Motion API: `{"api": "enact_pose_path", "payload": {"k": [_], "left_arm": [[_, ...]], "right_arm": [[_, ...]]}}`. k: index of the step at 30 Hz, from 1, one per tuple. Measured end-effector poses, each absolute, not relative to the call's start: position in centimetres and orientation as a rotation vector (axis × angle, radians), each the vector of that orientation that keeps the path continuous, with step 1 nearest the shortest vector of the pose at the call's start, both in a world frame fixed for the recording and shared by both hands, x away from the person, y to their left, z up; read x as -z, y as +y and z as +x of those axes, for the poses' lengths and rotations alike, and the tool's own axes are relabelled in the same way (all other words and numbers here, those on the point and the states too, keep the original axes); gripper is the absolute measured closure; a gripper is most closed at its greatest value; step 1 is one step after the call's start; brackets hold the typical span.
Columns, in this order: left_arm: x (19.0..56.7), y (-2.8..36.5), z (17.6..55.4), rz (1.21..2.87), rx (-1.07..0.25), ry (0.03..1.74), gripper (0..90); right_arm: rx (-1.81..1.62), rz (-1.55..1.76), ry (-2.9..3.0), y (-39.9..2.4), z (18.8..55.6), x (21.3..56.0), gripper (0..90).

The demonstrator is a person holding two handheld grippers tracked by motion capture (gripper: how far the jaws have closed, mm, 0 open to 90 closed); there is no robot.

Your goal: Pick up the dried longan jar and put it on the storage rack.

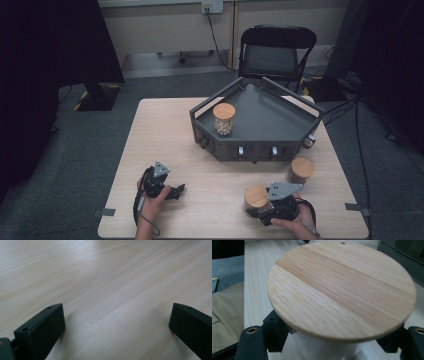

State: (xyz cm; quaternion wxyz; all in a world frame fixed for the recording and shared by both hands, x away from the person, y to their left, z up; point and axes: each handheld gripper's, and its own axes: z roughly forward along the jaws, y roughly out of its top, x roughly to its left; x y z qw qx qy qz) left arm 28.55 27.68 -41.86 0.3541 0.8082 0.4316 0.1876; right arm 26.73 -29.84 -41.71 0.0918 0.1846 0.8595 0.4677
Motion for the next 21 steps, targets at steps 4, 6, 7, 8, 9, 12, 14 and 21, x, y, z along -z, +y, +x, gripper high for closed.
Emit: {"api": "enact_pose_path", "payload": {"k": [4, 6, 7, 8, 9, 12, 14, 21], "left_arm": [[41.9, 27.7, 28.5, 2.09, -0.485, 1.115, 0.0], [41.9, 27.7, 28.5, 2.089, -0.485, 1.116, 0.0], [41.9, 27.7, 28.5, 2.089, -0.485, 1.116, 0.0], [41.9, 27.7, 28.5, 2.089, -0.485, 1.116, 0.0], [41.9, 27.7, 28.5, 2.089, -0.485, 1.115, 0.0], [41.9, 27.7, 28.5, 2.089, -0.485, 1.116, 0.0], [41.9, 27.7, 28.5, 2.089, -0.485, 1.116, 0.0], [41.9, 27.7, 28.5, 2.089, -0.485, 1.115, 0.0]], "right_arm": [[-1.393, 0.546, 2.551, -30.0, 26.9, 41.4, 25.5], [-1.385, 0.543, 2.556, -29.9, 27.0, 41.1, 25.5], [-1.383, 0.547, 2.559, -29.9, 27.0, 41.0, 25.5], [-1.384, 0.548, 2.563, -29.9, 27.2, 40.9, 25.5], [-1.387, 0.555, 2.569, -29.9, 27.3, 40.8, 25.5], [-1.373, 0.559, 2.569, -29.7, 27.4, 40.6, 25.5], [-1.371, 0.559, 2.568, -29.5, 27.5, 40.4, 25.5], [-1.366, 0.576, 2.579, -29.1, 27.9, 39.9, 25.5]]}}
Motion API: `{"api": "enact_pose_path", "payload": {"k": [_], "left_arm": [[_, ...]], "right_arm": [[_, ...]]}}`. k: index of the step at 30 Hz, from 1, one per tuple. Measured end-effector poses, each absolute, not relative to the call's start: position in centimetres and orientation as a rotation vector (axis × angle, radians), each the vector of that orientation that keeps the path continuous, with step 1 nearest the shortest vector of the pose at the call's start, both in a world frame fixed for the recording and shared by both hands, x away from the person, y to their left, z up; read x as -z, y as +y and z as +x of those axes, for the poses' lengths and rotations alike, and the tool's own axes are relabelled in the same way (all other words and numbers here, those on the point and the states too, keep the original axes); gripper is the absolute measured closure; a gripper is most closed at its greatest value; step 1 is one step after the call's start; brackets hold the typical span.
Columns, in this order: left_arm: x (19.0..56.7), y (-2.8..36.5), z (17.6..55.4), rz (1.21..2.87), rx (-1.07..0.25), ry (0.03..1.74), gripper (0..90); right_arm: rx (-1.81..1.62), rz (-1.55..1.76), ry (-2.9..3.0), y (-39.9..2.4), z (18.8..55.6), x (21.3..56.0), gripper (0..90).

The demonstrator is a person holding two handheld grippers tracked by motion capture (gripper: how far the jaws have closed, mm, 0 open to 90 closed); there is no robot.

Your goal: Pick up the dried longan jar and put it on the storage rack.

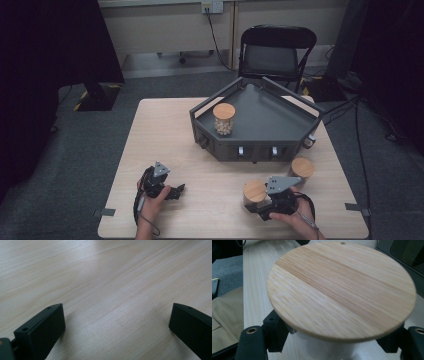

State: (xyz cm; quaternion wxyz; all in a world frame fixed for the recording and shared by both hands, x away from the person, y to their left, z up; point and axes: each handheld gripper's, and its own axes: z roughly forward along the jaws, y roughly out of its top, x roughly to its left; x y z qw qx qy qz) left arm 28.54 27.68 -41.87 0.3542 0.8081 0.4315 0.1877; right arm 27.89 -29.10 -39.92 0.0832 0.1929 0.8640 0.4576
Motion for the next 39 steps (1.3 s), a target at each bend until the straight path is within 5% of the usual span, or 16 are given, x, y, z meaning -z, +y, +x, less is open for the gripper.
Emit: {"api": "enact_pose_path", "payload": {"k": [39], "left_arm": [[41.9, 27.7, 28.5, 2.09, -0.485, 1.115, 0.0]], "right_arm": [[-1.382, 0.651, 2.57, -29.3, 30.3, 36.5, 25.5]]}}
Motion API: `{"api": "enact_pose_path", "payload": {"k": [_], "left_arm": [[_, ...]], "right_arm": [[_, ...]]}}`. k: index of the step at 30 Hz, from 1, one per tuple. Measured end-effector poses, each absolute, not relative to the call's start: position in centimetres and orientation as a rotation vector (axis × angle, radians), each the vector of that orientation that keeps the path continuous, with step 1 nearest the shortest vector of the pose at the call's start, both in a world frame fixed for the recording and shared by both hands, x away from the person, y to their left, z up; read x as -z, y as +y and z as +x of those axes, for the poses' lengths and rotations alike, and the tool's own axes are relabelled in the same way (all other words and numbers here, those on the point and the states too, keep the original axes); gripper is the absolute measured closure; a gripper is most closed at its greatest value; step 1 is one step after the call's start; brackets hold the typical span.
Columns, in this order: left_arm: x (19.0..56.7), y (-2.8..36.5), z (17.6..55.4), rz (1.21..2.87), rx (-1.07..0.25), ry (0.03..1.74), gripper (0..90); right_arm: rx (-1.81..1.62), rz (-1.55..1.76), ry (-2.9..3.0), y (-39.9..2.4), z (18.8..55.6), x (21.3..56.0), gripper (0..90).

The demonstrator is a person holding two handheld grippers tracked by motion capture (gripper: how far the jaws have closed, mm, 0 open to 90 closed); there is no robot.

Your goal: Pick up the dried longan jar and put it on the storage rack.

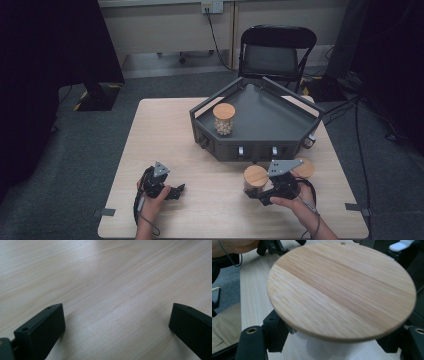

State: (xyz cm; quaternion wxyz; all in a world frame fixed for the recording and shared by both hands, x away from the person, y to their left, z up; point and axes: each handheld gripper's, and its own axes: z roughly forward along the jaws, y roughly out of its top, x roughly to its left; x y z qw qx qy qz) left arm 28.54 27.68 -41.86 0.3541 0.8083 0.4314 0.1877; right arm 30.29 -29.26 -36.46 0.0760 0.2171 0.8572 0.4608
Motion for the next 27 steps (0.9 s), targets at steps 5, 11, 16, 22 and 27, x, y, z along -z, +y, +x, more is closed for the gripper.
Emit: {"api": "enact_pose_path", "payload": {"k": [5, 11, 16, 22, 27], "left_arm": [[41.9, 27.7, 28.5, 2.089, -0.485, 1.115, 0.0], [41.9, 27.7, 28.5, 2.089, -0.485, 1.116, 0.0], [41.9, 27.7, 28.5, 2.09, -0.485, 1.115, 0.0], [41.9, 27.7, 28.5, 2.089, -0.485, 1.115, 0.0], [41.9, 27.7, 28.5, 2.089, -0.485, 1.116, 0.0]], "right_arm": [[-1.381, 0.658, 2.57, -29.4, 30.6, 35.9, 25.5], [-1.382, 0.67, 2.565, -29.6, 31.0, 35.2, 25.5], [-1.374, 0.684, 2.563, -29.8, 31.3, 34.7, 25.5], [-1.372, 0.691, 2.559, -30.0, 31.7, 33.9, 25.5], [-1.376, 0.7, 2.555, -30.1, 32.2, 33.2, 25.5]]}}
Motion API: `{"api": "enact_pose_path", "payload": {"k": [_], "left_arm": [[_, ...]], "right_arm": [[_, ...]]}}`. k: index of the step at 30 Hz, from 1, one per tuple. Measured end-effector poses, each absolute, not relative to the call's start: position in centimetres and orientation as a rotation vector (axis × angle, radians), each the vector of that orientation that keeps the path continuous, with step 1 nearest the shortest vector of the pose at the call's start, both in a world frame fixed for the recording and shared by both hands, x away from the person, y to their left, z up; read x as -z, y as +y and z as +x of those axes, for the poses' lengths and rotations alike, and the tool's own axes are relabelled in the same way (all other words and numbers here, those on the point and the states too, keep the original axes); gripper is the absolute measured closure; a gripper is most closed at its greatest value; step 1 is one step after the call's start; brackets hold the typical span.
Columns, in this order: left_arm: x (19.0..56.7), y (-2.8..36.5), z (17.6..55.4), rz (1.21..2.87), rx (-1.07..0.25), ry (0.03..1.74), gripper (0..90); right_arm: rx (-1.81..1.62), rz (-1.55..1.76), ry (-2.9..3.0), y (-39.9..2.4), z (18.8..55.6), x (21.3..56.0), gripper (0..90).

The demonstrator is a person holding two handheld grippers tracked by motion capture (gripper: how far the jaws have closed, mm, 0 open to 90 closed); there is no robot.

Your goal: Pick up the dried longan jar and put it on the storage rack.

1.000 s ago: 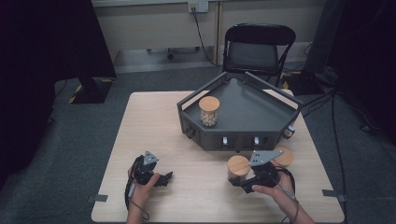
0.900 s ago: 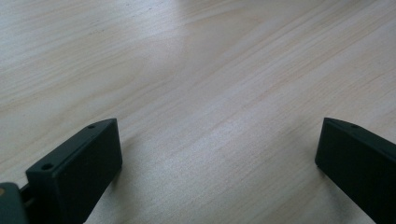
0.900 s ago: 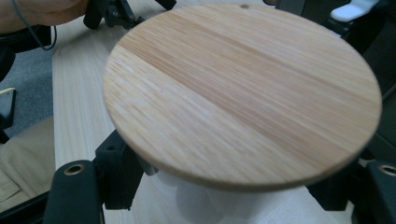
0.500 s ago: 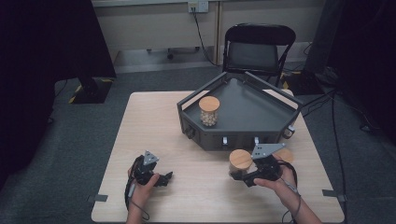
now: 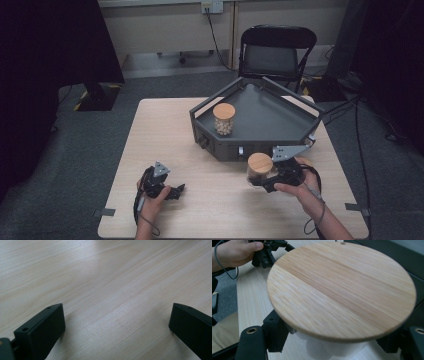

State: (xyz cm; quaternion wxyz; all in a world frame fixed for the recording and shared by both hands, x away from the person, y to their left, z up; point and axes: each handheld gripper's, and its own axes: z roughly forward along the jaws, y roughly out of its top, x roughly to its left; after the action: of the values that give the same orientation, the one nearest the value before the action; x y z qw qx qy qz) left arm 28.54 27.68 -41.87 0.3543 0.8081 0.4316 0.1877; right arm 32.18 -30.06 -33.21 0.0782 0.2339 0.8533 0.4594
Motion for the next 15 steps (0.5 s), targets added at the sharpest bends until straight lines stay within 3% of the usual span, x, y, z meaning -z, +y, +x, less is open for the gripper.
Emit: {"api": "enact_pose_path", "payload": {"k": [15], "left_arm": [[41.9, 27.7, 28.5, 2.09, -0.485, 1.115, 0.0]], "right_arm": [[-1.378, 0.726, 2.542, -30.1, 33.2, 31.8, 25.5]]}}
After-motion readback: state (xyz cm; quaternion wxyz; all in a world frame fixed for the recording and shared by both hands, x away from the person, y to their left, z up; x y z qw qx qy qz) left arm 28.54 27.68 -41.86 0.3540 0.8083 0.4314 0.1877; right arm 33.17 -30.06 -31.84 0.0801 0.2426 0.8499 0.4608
